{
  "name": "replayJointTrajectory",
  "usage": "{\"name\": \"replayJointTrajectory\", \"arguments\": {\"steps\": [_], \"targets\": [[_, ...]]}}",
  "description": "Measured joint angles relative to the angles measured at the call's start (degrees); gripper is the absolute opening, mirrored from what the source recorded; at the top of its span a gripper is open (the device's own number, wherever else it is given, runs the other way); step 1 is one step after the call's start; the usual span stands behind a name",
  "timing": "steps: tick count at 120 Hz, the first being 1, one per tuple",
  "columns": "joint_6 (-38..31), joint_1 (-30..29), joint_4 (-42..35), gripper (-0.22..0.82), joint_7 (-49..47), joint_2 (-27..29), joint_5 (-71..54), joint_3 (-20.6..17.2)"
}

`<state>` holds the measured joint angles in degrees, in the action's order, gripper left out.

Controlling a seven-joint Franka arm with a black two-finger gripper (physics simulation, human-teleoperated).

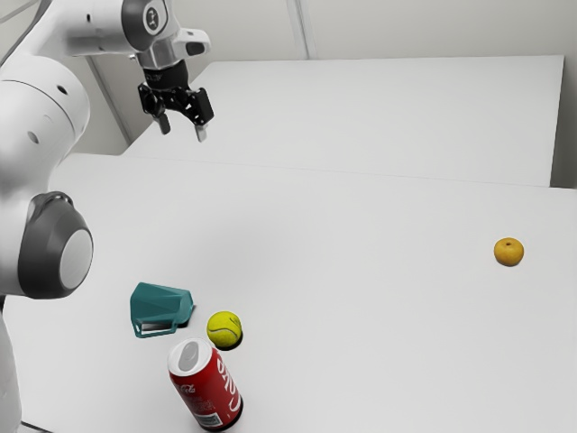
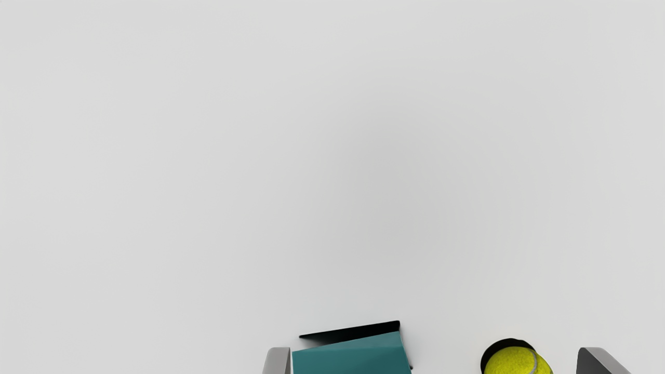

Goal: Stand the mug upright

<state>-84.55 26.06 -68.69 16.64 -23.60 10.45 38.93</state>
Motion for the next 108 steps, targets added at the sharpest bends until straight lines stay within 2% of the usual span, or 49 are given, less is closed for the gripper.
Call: {"name": "replayJointTrajectory", "arguments": {"steps": [27, 41, 61, 85, 108], "targets": [[0.21, -0.09, -1.99, 0.60, 0.03, 1.68, 0.45, -0.56], [-1.45, -0.15, -13.92, 0.60, -0.02, 8.91, 1.24, -3.20], [-8.14, -0.02, -31.20, 0.60, 0.04, 21.78, -0.05, -3.66], [-14.70, -0.53, -42.64, 0.60, 0.51, 30.43, -3.83, -1.94], [-18.68, -0.21, -49.62, 0.60, 1.22, 34.71, -7.55, 2.19]]}}
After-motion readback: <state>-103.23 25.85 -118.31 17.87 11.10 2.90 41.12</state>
